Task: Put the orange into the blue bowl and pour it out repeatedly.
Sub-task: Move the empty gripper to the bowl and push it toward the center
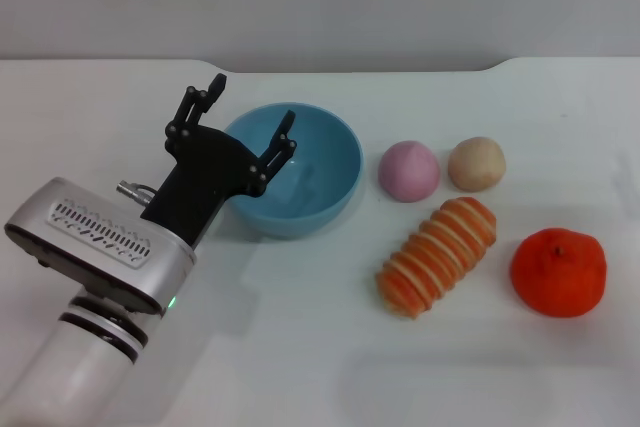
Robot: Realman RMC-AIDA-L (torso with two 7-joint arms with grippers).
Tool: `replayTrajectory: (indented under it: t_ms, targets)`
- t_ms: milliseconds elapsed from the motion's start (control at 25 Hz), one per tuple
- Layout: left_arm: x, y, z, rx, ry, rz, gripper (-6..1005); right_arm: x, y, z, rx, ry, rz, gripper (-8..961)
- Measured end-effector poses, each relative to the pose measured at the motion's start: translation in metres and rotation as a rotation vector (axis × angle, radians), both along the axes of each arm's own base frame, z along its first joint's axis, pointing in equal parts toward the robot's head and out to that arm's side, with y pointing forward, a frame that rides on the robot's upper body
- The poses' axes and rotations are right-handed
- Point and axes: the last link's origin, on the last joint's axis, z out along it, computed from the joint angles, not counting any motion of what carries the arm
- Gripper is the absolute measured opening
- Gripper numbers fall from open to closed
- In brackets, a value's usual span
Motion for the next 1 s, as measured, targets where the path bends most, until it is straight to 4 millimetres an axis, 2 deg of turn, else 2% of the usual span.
replayTrajectory:
  t_ms: [400,560,840,1000]
  targets:
    - [0.001,-0.001,-0.002,-0.010,-0.003,-0.002,800,0.002,-0.002,0.000,0.002,0.000,-0.007,702]
    - [0.005,0.001,-0.004,-0.057,-0.081,0.039,799,0.001,-0.001,0.001,0.005,-0.002,-0.005,702]
    - [0.028,0.032,0.003,-0.161,-0.174,0.170,799,0.004,-0.002,0.002,0.006,-0.002,-0.013,702]
    - [0.051,0.055,0.021,-0.236,-0.163,0.207,799,0.004,-0.003,0.002,0.008,-0.003,-0.016,701]
